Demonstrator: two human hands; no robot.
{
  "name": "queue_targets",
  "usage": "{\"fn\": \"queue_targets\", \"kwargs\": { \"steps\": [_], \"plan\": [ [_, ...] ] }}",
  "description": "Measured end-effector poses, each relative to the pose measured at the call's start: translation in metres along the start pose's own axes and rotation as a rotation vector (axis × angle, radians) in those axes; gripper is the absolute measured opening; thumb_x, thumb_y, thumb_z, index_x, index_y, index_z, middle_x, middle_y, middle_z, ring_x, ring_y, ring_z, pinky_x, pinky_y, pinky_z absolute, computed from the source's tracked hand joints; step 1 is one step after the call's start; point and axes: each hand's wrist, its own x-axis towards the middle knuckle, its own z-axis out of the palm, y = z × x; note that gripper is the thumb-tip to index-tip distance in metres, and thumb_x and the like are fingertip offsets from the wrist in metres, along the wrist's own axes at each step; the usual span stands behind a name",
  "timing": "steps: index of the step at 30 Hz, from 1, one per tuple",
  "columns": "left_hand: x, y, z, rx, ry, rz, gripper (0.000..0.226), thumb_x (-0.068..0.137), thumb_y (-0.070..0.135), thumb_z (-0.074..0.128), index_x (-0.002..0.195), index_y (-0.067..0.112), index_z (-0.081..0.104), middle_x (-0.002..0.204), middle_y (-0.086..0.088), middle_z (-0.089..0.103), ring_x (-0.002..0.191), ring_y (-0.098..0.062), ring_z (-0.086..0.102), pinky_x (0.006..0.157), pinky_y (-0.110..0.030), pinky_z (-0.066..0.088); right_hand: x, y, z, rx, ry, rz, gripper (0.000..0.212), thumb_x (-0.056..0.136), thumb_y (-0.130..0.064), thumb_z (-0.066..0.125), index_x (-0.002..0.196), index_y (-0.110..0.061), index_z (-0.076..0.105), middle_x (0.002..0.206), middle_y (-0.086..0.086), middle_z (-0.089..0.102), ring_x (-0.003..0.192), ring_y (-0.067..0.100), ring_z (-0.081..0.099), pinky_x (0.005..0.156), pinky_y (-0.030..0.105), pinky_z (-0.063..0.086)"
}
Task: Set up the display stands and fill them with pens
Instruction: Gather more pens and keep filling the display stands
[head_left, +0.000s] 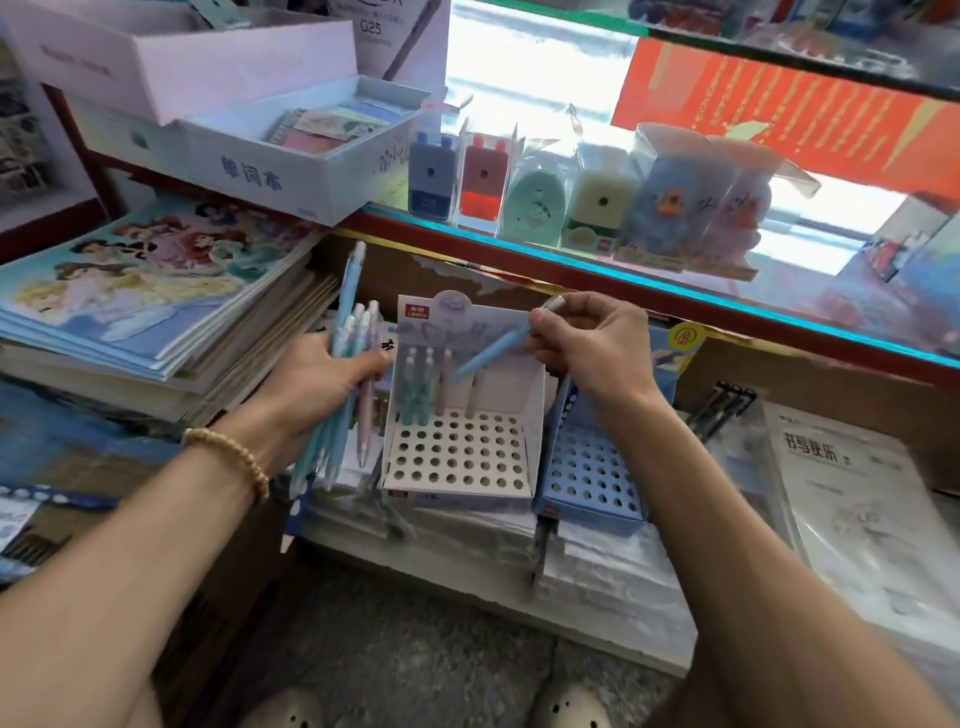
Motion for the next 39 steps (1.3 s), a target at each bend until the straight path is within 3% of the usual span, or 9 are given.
{"fn": "queue_targets", "kwargs": {
  "steps": [4,10,15,17,24,30,34,36,39],
  "plan": [
    [0.000,0.002,0.009,-0.008,-0.043,0.022,0.008,0.092,0.020,0.065,0.096,0.013,0.064,0.093,-0.008,0.063,0.083,-0.022,0.062,0.070,-0.033,0.052,0.007,0.020,-0.015,-0.368,0.035,-0.095,0.009,0.091,-0.012,0.071,0.083,-0.018,0.070,0.078,0.004,0.074,0.072,0.013,0.073,0.073,0.031,0.061],
    [-0.001,-0.001,0.024,-0.027,-0.113,0.008,0.007,0.092,0.017,0.066,0.099,0.014,0.064,0.101,-0.012,0.071,0.093,-0.024,0.070,0.081,-0.037,0.057,0.010,0.038,-0.009,-0.562,0.057,-0.130,0.007,0.094,-0.015,0.067,0.089,-0.020,0.069,0.077,-0.007,0.070,0.063,0.001,0.068,0.059,0.011,0.053],
    [-0.001,0.001,0.024,-0.030,-0.147,0.024,0.008,0.092,0.018,0.066,0.098,0.015,0.064,0.102,-0.011,0.071,0.092,-0.022,0.071,0.079,-0.034,0.058,0.016,0.045,-0.001,-0.655,0.048,-0.156,0.013,0.094,-0.017,0.067,0.104,-0.014,0.073,0.095,-0.002,0.072,0.085,0.012,0.068,0.079,0.032,0.060],
    [-0.001,0.002,0.023,-0.041,-0.153,0.035,0.009,0.091,0.017,0.066,0.100,0.013,0.065,0.102,-0.011,0.071,0.091,-0.021,0.071,0.076,-0.031,0.058,0.016,0.045,0.001,-0.716,0.042,-0.185,0.016,0.094,-0.015,0.066,0.108,-0.013,0.074,0.098,0.001,0.073,0.087,0.013,0.066,0.081,0.034,0.059],
    [-0.002,0.001,0.022,-0.033,-0.155,0.052,0.012,0.091,0.018,0.067,0.101,0.012,0.065,0.107,-0.014,0.070,0.096,-0.025,0.070,0.080,-0.034,0.059,0.016,0.056,0.007,-0.771,-0.012,-0.137,0.012,0.093,-0.015,0.067,0.104,-0.013,0.072,0.093,0.001,0.071,0.080,0.017,0.069,0.075,0.040,0.061],
    [-0.005,0.001,0.023,-0.015,-0.210,0.082,0.014,0.089,0.016,0.069,0.101,0.010,0.066,0.109,-0.017,0.068,0.098,-0.026,0.068,0.067,-0.020,0.058,0.018,0.071,0.016,-0.824,-0.022,-0.073,0.007,0.095,-0.015,0.065,0.094,-0.011,0.070,0.091,0.006,0.071,0.073,0.023,0.070,0.069,0.044,0.061],
    [-0.005,0.001,0.022,-0.032,-0.254,0.075,0.015,0.088,0.018,0.069,0.099,0.008,0.066,0.096,-0.013,0.068,0.081,-0.014,0.068,0.062,-0.019,0.056,0.019,0.073,0.018,-0.839,-0.008,-0.053,0.009,0.094,-0.017,0.065,0.090,-0.011,0.070,0.086,0.006,0.071,0.072,0.023,0.070,0.068,0.045,0.061],
    [-0.006,0.000,0.022,-0.057,-0.281,0.069,0.016,0.087,0.018,0.069,0.099,0.008,0.065,0.087,-0.006,0.066,0.070,-0.007,0.066,0.063,-0.020,0.054,0.016,0.068,0.019,-0.858,0.009,-0.090,0.013,0.093,-0.024,0.067,0.091,-0.012,0.072,0.084,0.003,0.071,0.073,0.019,0.069,0.069,0.043,0.061],
    [-0.005,0.000,0.021,-0.047,-0.302,0.071,0.020,0.087,0.019,0.069,0.104,0.009,0.065,0.087,-0.003,0.066,0.072,-0.007,0.066,0.069,-0.025,0.053,0.006,0.045,0.024,-0.804,0.046,-0.256,0.021,0.095,-0.034,0.064,0.094,-0.017,0.074,0.084,-0.003,0.073,0.075,0.011,0.067,0.069,0.036,0.060]
  ]
}}
